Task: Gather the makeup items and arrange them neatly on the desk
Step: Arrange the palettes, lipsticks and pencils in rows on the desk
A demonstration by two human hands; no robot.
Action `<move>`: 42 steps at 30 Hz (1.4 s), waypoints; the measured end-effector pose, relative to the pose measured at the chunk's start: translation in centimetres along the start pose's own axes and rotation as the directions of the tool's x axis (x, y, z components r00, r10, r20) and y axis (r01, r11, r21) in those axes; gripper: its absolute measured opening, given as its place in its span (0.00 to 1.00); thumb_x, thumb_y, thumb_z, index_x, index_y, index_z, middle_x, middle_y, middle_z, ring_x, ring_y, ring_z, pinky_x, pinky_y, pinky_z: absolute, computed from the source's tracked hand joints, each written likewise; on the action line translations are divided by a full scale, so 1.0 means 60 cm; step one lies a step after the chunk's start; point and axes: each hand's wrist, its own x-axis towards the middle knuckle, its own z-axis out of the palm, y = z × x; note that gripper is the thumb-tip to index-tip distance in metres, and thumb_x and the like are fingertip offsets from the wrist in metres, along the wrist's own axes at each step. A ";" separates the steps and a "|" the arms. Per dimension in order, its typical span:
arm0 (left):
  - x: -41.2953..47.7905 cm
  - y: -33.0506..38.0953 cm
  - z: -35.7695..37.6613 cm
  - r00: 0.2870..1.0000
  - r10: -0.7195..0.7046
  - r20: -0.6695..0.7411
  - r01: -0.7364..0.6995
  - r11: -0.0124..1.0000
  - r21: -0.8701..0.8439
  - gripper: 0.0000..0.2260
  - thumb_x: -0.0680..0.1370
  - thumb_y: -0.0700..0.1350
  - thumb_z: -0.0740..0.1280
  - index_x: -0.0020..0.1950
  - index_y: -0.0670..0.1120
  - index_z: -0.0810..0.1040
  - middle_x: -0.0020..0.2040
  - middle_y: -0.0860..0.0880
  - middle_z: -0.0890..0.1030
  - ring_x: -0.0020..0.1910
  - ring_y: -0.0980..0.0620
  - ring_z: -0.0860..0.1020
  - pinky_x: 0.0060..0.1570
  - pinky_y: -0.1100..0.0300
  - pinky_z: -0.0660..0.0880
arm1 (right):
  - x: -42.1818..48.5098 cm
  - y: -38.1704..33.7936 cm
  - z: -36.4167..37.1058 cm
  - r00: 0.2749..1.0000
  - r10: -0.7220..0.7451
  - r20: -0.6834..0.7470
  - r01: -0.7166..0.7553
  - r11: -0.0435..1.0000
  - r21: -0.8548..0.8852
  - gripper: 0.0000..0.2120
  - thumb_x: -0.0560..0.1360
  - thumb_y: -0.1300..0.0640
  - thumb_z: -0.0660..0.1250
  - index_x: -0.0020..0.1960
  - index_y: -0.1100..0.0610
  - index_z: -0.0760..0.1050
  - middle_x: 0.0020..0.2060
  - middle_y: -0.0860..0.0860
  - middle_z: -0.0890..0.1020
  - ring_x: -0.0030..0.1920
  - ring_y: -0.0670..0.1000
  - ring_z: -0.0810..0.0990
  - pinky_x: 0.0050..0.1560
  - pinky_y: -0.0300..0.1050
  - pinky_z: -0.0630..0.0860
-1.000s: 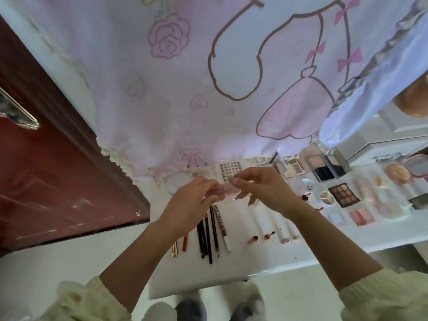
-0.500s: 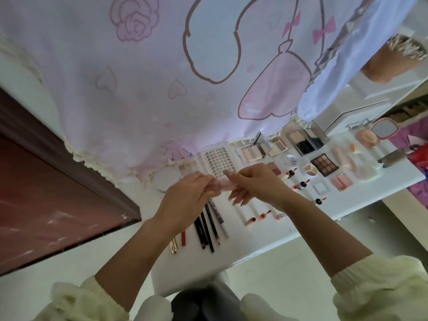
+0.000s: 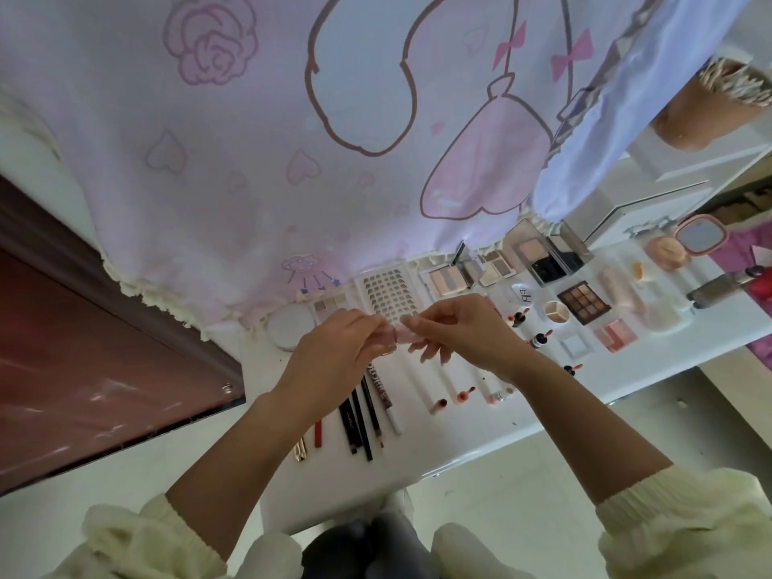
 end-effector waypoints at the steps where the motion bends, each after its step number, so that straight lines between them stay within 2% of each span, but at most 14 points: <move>1: 0.000 0.000 0.001 1.000 0.003 0.001 -0.003 1.000 0.005 0.13 0.79 0.51 0.65 0.62 0.48 0.78 0.55 0.54 0.80 0.55 0.54 0.75 0.49 0.58 0.75 | 0.000 0.001 -0.004 1.000 -0.019 -0.001 0.019 1.000 -0.018 0.13 0.73 0.51 0.72 0.48 0.61 0.82 0.37 0.53 0.86 0.36 0.51 0.85 0.36 0.40 0.79; 7: 0.005 0.007 0.007 0.995 0.091 -0.037 -0.089 0.995 0.050 0.10 0.77 0.48 0.69 0.56 0.46 0.79 0.49 0.51 0.81 0.48 0.51 0.78 0.41 0.63 0.70 | 0.000 0.010 -0.018 0.995 -0.102 -0.013 0.099 0.984 -0.150 0.17 0.66 0.56 0.79 0.53 0.54 0.81 0.42 0.47 0.84 0.42 0.48 0.82 0.48 0.46 0.81; 10: 0.007 0.009 0.008 0.990 0.133 -0.043 -0.130 0.988 0.079 0.09 0.75 0.46 0.71 0.54 0.45 0.80 0.47 0.50 0.82 0.46 0.50 0.79 0.40 0.63 0.70 | -0.002 0.010 -0.023 0.996 -0.084 0.021 0.087 0.977 -0.196 0.18 0.67 0.53 0.78 0.55 0.55 0.82 0.42 0.46 0.84 0.42 0.45 0.82 0.48 0.43 0.81; 13: 0.009 0.010 0.010 0.982 0.187 -0.023 -0.183 0.974 0.134 0.11 0.72 0.46 0.74 0.53 0.44 0.80 0.45 0.50 0.82 0.44 0.50 0.80 0.37 0.64 0.71 | -0.008 0.000 -0.026 0.994 -0.106 0.041 0.113 0.956 -0.270 0.16 0.68 0.47 0.76 0.50 0.56 0.84 0.40 0.47 0.85 0.40 0.44 0.83 0.45 0.40 0.81; 17: 0.010 0.013 0.014 0.970 0.242 -0.025 -0.234 0.956 0.175 0.13 0.70 0.45 0.76 0.52 0.43 0.81 0.43 0.50 0.82 0.41 0.50 0.80 0.33 0.62 0.75 | -0.017 -0.006 -0.026 0.988 -0.144 0.055 0.153 0.891 -0.427 0.14 0.68 0.54 0.77 0.52 0.54 0.83 0.42 0.43 0.82 0.40 0.43 0.79 0.45 0.38 0.77; 21: 0.008 0.018 0.019 0.967 0.254 -0.030 -0.247 0.956 0.158 0.12 0.70 0.44 0.76 0.51 0.42 0.81 0.43 0.49 0.82 0.41 0.50 0.81 0.34 0.64 0.75 | -0.028 0.005 -0.018 0.977 -0.209 0.041 0.196 0.807 -0.557 0.19 0.68 0.58 0.77 0.58 0.54 0.79 0.47 0.46 0.78 0.45 0.45 0.75 0.49 0.36 0.73; 24: 0.004 0.016 0.027 0.969 0.247 -0.003 -0.243 0.959 0.147 0.12 0.70 0.44 0.76 0.52 0.43 0.81 0.44 0.48 0.83 0.42 0.49 0.81 0.33 0.60 0.77 | -0.037 0.019 -0.006 0.983 -0.179 0.039 0.167 0.791 -0.588 0.21 0.71 0.52 0.75 0.62 0.54 0.77 0.51 0.47 0.79 0.47 0.45 0.75 0.53 0.42 0.75; 26: 0.003 0.014 0.033 0.971 0.240 0.015 -0.240 0.959 0.153 0.13 0.70 0.43 0.77 0.52 0.43 0.81 0.44 0.49 0.83 0.42 0.49 0.81 0.33 0.59 0.77 | -0.043 0.025 -0.001 0.987 -0.159 0.026 0.140 0.765 -0.629 0.17 0.72 0.49 0.73 0.58 0.54 0.79 0.50 0.48 0.80 0.47 0.46 0.76 0.52 0.45 0.76; 30: 0.002 0.017 0.046 0.965 0.256 0.058 -0.262 0.955 0.137 0.14 0.68 0.41 0.78 0.51 0.44 0.81 0.43 0.50 0.81 0.40 0.50 0.80 0.32 0.60 0.77 | -0.054 0.028 0.005 0.990 -0.138 0.001 0.104 0.739 -0.665 0.13 0.74 0.49 0.71 0.54 0.54 0.82 0.48 0.49 0.80 0.48 0.47 0.76 0.52 0.46 0.76; 34: 0.001 0.024 0.056 0.963 0.258 0.073 -0.266 0.956 0.125 0.14 0.67 0.43 0.79 0.50 0.45 0.81 0.40 0.51 0.81 0.38 0.51 0.78 0.29 0.63 0.74 | -0.063 0.028 0.006 0.987 -0.158 -0.011 0.099 0.670 -0.736 0.11 0.74 0.52 0.72 0.53 0.55 0.82 0.48 0.48 0.73 0.45 0.45 0.71 0.48 0.44 0.77; 37: 0.003 0.030 0.060 0.968 0.230 0.095 -0.239 0.966 0.100 0.12 0.71 0.44 0.76 0.52 0.46 0.80 0.42 0.51 0.80 0.40 0.52 0.78 0.32 0.64 0.71 | -0.068 0.026 0.006 0.982 -0.190 0.003 0.120 0.609 -0.784 0.09 0.74 0.55 0.72 0.53 0.57 0.81 0.47 0.48 0.71 0.45 0.46 0.68 0.43 0.42 0.74; 40: 0.003 0.029 0.065 0.981 0.150 0.119 -0.155 0.987 0.033 0.12 0.78 0.49 0.67 0.60 0.47 0.77 0.50 0.51 0.78 0.47 0.57 0.71 0.44 0.66 0.68 | -0.071 0.030 0.010 0.979 -0.204 0.010 0.124 0.558 -0.821 0.11 0.76 0.55 0.69 0.57 0.55 0.78 0.51 0.49 0.73 0.49 0.48 0.71 0.46 0.43 0.76; 42: 0.002 0.029 0.067 0.981 0.153 0.116 -0.154 0.988 -0.003 0.12 0.79 0.49 0.66 0.61 0.47 0.77 0.51 0.51 0.78 0.47 0.58 0.69 0.45 0.65 0.69 | -0.074 0.034 0.011 0.977 -0.212 0.015 0.130 0.539 -0.832 0.11 0.77 0.54 0.66 0.58 0.55 0.77 0.52 0.49 0.75 0.51 0.48 0.73 0.46 0.43 0.76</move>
